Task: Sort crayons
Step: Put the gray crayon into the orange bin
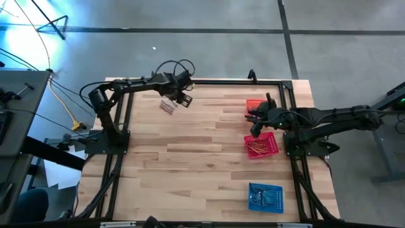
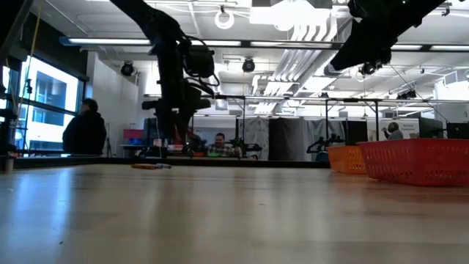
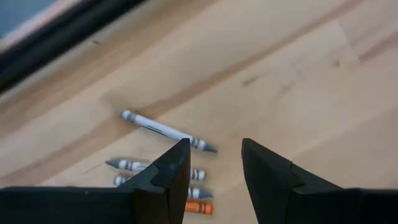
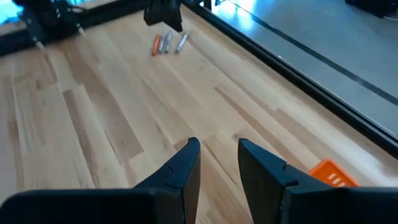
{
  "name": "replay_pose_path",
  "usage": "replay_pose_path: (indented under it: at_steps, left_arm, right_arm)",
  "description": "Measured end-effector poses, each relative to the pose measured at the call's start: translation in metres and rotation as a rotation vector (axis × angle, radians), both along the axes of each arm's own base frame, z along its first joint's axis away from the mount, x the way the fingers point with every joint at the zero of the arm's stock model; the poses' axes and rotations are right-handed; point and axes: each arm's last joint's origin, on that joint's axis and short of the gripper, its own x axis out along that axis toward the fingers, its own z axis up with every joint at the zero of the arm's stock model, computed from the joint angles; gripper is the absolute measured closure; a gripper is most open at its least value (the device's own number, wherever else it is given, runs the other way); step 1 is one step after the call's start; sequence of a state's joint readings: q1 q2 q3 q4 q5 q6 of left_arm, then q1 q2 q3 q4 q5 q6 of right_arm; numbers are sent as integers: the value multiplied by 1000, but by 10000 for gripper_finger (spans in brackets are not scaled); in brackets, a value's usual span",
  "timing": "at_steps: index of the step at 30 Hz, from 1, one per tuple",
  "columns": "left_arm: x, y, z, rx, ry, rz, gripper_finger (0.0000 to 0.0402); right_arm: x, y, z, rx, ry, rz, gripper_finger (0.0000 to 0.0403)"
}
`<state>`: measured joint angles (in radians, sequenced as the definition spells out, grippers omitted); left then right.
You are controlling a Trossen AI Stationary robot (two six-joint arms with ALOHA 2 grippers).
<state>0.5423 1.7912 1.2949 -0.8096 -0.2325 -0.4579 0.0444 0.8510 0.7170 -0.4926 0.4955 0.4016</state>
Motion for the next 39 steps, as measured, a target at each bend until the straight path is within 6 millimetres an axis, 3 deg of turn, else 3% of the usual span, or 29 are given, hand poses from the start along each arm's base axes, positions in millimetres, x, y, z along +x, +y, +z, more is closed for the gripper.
replay_pose_path:
  at_steps: [6, 15, 23, 39]
  left_arm:
    - [-9, 11, -1, -41, -6, 25, 268]
    - [-38, 30, -30, -118, -122, 468, 268]
    - [-31, 31, -39, -141, -288, 530, 268]
    - [-34, 32, -40, -86, -289, 702, 269]
  right_arm:
    - [2, 1, -4, -40, 58, 26, 301]
    - [0, -2, -17, -173, 136, -46, 301]
    - [-3, -5, -21, -200, 187, -76, 301]
    - [-8, -5, -26, -185, 251, -83, 301]
